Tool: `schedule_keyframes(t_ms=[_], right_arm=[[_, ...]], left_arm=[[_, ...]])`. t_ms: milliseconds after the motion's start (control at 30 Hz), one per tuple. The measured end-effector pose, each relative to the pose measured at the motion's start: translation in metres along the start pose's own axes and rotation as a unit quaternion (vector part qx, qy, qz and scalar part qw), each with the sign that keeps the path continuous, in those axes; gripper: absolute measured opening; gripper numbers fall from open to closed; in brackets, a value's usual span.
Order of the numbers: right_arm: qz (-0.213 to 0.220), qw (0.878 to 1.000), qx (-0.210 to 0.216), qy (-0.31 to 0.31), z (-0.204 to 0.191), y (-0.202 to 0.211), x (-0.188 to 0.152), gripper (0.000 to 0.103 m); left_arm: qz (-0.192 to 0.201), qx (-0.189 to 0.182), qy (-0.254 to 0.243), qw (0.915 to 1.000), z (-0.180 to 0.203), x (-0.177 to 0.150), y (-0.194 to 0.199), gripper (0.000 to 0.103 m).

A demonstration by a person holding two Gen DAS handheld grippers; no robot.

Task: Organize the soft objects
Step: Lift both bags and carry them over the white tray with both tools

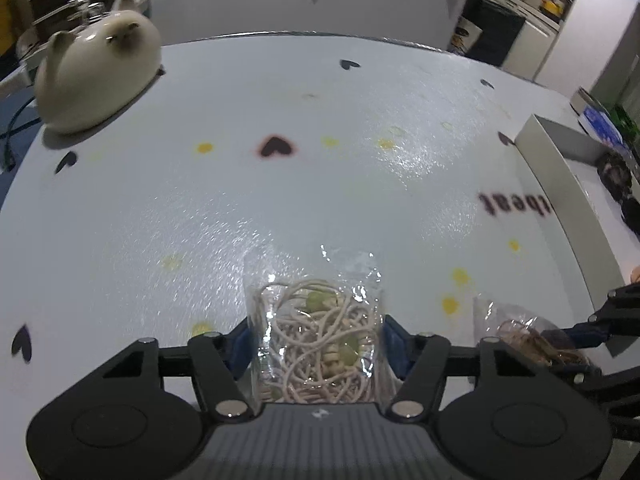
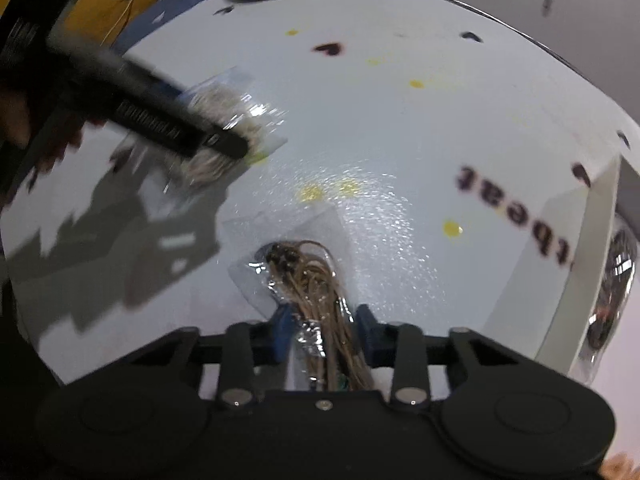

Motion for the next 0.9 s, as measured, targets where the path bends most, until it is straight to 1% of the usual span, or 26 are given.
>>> schedule_keyframes(t_ms=[100, 267, 400, 500, 700, 900], right_arm=[[0.015, 1.000, -0.009, -0.022, 0.005, 0.007, 0.000, 0.026], [0.052, 0.997, -0.014, -0.056, 0.013, 0.025, 0.002, 0.026], [0.093, 0.992, -0.016, -0.078, 0.016, 0.047, 0.007, 0.026], [0.126, 0.987, -0.017, -0.098, 0.025, 0.069, 0.013, 0.026], [0.178, 0.972, -0.012, -0.151, 0.056, 0.111, 0.024, 0.026], [0.204, 0.960, -0.013, -0.190, 0.098, 0.142, 0.026, 0.026]], left_arm=[[0.014, 0.003, 0.022, 0.9997, 0.000, -0.001, 0.011, 0.063], [0.047, 0.012, 0.061, 0.9969, 0.001, 0.001, 0.038, 0.063], [0.079, 0.013, 0.087, 0.9929, 0.007, 0.009, 0.061, 0.063], [0.100, 0.010, 0.097, 0.9902, 0.015, 0.020, 0.074, 0.063], [0.132, -0.003, 0.104, 0.9858, 0.047, 0.045, 0.092, 0.063], [0.149, -0.021, 0.095, 0.9841, 0.094, 0.072, 0.093, 0.063]])
Point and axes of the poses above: each gripper's, at about its wrist camera, not at the fingertips, and y roughly against the way its jaws point, z to its right, x to its top, the point moved 8 cm from there along -y, roughly the way its jaws point, and after that the axes turned 13 degrees about -y, right-handed, at the moved point
